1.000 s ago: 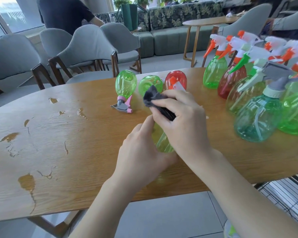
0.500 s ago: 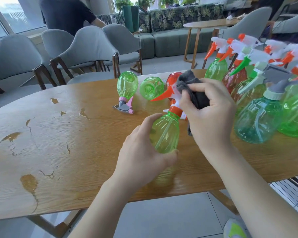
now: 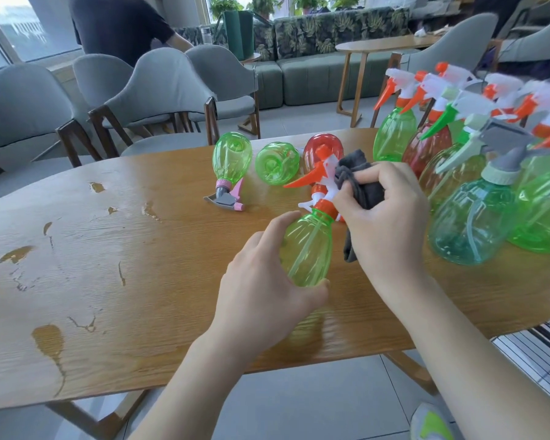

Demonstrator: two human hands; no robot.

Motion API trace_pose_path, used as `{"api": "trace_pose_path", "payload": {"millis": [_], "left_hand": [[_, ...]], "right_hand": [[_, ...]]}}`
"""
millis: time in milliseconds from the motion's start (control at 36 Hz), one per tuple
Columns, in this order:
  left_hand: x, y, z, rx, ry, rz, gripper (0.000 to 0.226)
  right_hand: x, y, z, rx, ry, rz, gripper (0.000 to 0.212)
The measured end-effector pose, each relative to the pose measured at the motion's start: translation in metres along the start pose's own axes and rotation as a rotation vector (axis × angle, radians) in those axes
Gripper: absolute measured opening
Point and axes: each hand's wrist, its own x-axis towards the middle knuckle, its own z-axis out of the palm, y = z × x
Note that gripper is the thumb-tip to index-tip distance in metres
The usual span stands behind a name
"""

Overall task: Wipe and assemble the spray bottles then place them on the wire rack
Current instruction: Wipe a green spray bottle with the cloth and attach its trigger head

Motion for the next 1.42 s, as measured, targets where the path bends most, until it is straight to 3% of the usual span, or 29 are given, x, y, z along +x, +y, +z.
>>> {"api": "trace_pose_path", "payload": {"millis": [194, 361, 583, 861, 1139, 1417], "left_hand": [[0.002, -0.004, 0.0, -0.041, 0.009, -0.018, 0.089], [0.001, -0.001, 0.0, -0.016, 0.003, 0.003, 0.089], [0.002, -0.007, 0.0, -0.04, 0.025, -0.019, 0.089], [0.0, -0.007, 0.001, -0.063, 0.034, -0.003, 0.088], [-0.009, 0.017, 0.028, -0.219, 0.005, -0.039, 0.089], [-0.018, 0.072, 0.077, -0.271, -0.054, -0.047, 0.096]], "right_hand": [[-0.003, -0.008, -0.005, 0.06, -0.133, -0.065, 0.008], [0.001, 0.0, -0.011, 0.023, -0.083, 0.091, 0.01], [-0.012, -0.009, -0.011, 0.112, -0.166, -0.001, 0.007], [-0.017, -0.002, -0.024, 0.061, -0.115, 0.245, 0.01], [-0.037, -0.005, -0.061, 0.444, -0.137, 0.867, 0.009], [-0.035, 0.011, -0.138, 0.45, 0.078, 0.931, 0.029]]}}
